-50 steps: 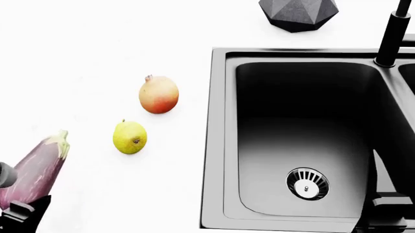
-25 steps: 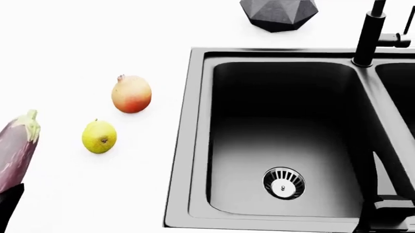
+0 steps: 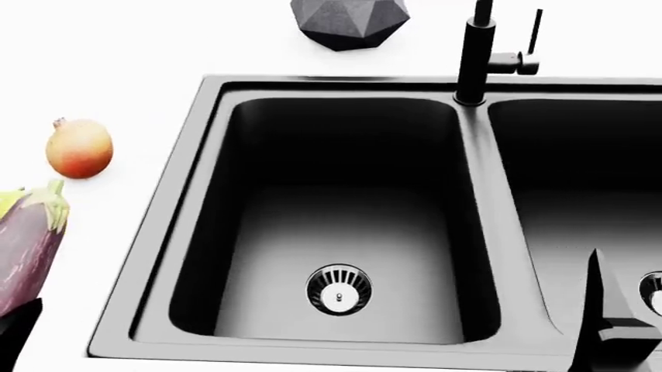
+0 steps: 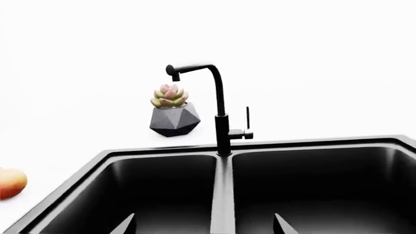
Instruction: There is a mixed pile of frozen fruits and vegetables on the counter. Locate all the frozen vegetables and place the items in a bowl on the counter. Take all the frozen fruits and defrost them in a running sink.
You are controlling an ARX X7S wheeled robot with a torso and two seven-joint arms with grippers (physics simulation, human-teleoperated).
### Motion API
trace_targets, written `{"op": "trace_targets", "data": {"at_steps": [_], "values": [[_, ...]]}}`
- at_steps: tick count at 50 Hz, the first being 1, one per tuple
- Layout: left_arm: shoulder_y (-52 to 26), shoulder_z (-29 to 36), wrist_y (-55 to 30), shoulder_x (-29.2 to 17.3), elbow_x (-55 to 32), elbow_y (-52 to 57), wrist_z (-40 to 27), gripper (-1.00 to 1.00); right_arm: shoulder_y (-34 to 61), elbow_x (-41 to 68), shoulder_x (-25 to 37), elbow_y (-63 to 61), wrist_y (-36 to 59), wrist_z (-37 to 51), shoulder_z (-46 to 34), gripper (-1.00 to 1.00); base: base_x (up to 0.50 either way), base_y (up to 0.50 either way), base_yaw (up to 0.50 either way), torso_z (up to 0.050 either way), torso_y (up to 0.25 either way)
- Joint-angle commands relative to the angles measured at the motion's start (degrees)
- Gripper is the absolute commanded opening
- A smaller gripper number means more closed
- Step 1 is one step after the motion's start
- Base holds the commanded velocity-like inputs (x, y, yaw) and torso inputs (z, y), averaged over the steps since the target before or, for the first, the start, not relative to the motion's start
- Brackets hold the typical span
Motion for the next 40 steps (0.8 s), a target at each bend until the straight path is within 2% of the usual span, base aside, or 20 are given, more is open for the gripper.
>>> {"op": "trace_targets", "data": {"at_steps": [1,13,30,40], "values": [[0.57,-0.2,0.78,0.19,-0.04,0.25,-0.41,-1.0,-0.43,0.04,-0.12,-0.16,-0.16,-0.05,0.22,1.0,0.0,-0.5,0.0,0.0,0.0],[2.42,-0.95,1.28,0.28,1.29,0.55,0.8,-1.0,-0.17,-0.16,0.26,0.02,-0.16,-0.19,-0.44,1.0,0.0,-0.5,0.0,0.0,0.0],[0.21,0.66,0.86,0.21,-0.31,0.08,-0.37,-1.0,0.66,0.19,1.11,0.25,-0.12,0.31,-1.36,1.0,0.0,-0.5,0.0,0.0,0.001],[2.43,-0.75,1.44,-0.17,0.77,0.59,0.88,-1.0,0.46,-0.14,0.95,0.19,-0.26,0.2,-1.58,1.0,0.0,-0.5,0.0,0.0,0.0]]}}
